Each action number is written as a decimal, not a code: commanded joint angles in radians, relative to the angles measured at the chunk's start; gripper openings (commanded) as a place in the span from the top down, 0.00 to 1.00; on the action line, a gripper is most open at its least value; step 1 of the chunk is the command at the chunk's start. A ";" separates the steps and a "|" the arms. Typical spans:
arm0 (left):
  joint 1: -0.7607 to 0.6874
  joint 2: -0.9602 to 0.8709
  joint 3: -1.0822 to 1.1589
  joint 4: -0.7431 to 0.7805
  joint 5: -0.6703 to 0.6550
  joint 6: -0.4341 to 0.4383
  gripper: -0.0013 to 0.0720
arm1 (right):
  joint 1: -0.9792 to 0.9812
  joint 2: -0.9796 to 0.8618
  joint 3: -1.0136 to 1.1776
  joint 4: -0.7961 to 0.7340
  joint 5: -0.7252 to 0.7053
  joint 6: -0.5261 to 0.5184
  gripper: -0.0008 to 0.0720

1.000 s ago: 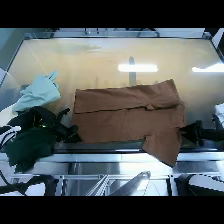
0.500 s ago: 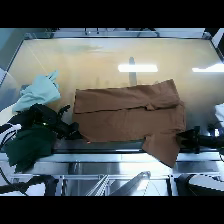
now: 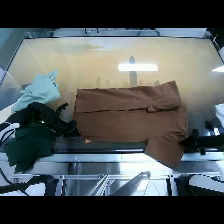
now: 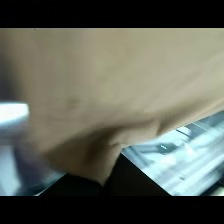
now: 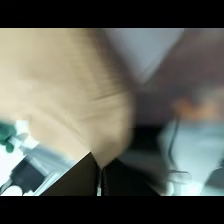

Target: Fold the shirts.

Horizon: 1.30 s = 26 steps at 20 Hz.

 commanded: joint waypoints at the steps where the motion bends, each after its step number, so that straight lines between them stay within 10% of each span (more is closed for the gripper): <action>1: 0.076 0.048 0.051 0.032 0.119 -0.010 0.96 | -0.040 0.063 0.104 0.022 0.111 0.026 0.97; 7: 0.150 0.065 0.059 0.050 0.183 -0.007 0.96 | -0.078 0.070 0.127 0.078 0.181 -0.006 0.97; 12: 0.104 0.064 0.132 0.039 0.234 -0.008 0.96 | -0.072 0.069 0.127 0.434 0.203 -0.101 0.96; 26: 0.068 -0.446 0.832 0.039 0.213 -0.010 0.96 | 0.254 -0.218 0.249 0.886 -0.352 -0.463 0.96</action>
